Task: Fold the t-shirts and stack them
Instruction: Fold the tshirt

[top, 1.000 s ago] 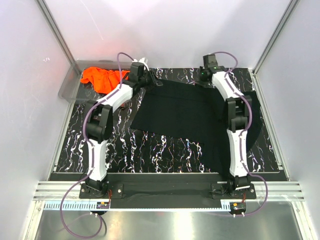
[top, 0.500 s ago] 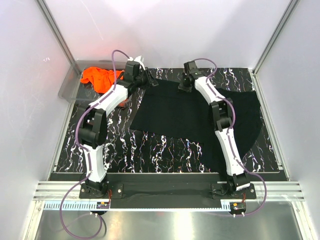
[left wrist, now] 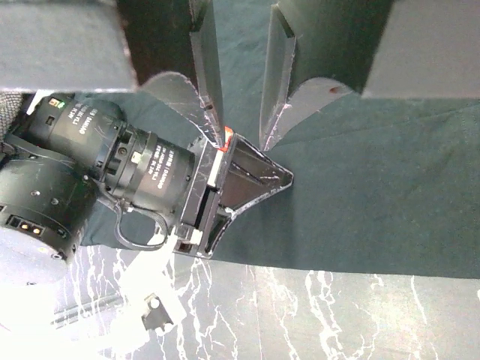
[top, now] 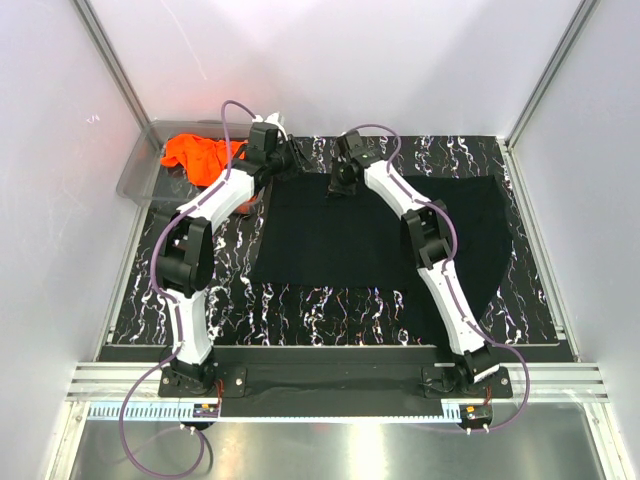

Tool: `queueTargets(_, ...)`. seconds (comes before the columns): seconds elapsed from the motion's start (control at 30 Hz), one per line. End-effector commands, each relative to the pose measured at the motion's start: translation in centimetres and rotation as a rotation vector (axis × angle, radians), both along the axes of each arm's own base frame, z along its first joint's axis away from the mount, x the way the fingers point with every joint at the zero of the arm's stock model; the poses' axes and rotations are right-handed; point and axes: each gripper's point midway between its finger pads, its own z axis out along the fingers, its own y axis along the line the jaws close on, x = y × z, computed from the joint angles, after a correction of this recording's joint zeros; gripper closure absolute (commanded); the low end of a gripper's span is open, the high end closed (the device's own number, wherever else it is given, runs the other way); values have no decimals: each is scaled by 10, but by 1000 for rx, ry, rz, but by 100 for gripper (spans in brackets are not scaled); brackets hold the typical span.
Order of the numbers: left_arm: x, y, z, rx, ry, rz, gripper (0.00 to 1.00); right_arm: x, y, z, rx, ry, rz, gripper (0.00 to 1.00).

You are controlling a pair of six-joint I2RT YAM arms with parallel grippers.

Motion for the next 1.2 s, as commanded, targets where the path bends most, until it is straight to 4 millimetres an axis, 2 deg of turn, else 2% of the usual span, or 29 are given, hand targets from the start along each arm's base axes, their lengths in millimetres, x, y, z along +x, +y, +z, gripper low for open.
queueTargets(0.0, 12, 1, 18, -28, -45, 33, 70, 28, -42, 83, 46, -115, -56, 84)
queueTargets(0.07, 14, -2, 17, -37, -41, 35, 70, 36, -64, 104, 48, -141, -99, 74)
queueTargets(0.1, 14, -7, 18, -45, -43, 29, 69, 45, -93, 121, 42, -166, -161, 69)
queueTargets(0.13, 15, -10, 9, -42, -27, 26, 69, 48, -108, 129, 34, -177, -191, 61)
queueTargets(0.17, 16, -13, 7, -46, -21, 21, 69, 50, -128, 127, 17, -167, -229, 58)
queueTargets(0.2, 17, -18, 6, -54, -16, 17, 69, 52, -148, 144, 7, -195, -268, 54)
queueTargets(0.23, 17, -22, 3, -55, -12, 13, 69, 59, -184, 147, -3, -199, -331, 53)
queueTargets(0.27, 19, -25, -9, -49, 8, 13, 68, 60, -202, 148, -15, -199, -359, 48)
queueTargets(0.3, 19, -31, -10, -51, 12, 7, 68, 59, -219, 150, -36, -204, -377, 45)
queueTargets(0.33, 19, -34, -14, -47, 17, 8, 68, 62, -255, 150, -65, -206, -437, 43)
queueTargets(0.37, 19, -39, -28, -36, 37, 4, 68, 61, -271, 148, -90, -208, -444, 39)
queueTargets(0.4, 21, -42, -28, -36, 38, 7, 68, 61, -286, 150, -103, -212, -462, 37)
queueTargets(0.47, 22, -46, -44, -19, 59, 10, 68, 60, -339, 147, -130, -203, -538, 35)
queueTargets(0.53, 22, -48, -53, -17, 81, 23, 68, 57, -363, 141, -138, -188, -572, 34)
queueTargets(0.57, 22, -49, -59, -18, 95, 30, 68, 55, -386, 139, -142, -184, -601, 34)
queueTargets(0.67, 21, -48, -83, -23, 160, 55, 69, 52, -412, 122, -154, -156, -618, 33)
queueTargets(0.7, 21, -49, -92, -23, 191, 63, 70, 49, -427, 115, -166, -144, -636, 33)
queueTargets(0.8, 21, -51, -104, -45, 243, 69, 73, 46, -450, 100, -191, -123, -649, 33)
queueTargets(0.97, 19, -48, -124, -60, 298, 83, 74, 44, -471, 74, -204, -85, -657, 33)
queueTargets(1.17, 18, -33, -141, -96, 371, 140, 75, 40, -489, 58, -231, -58, -693, 34)
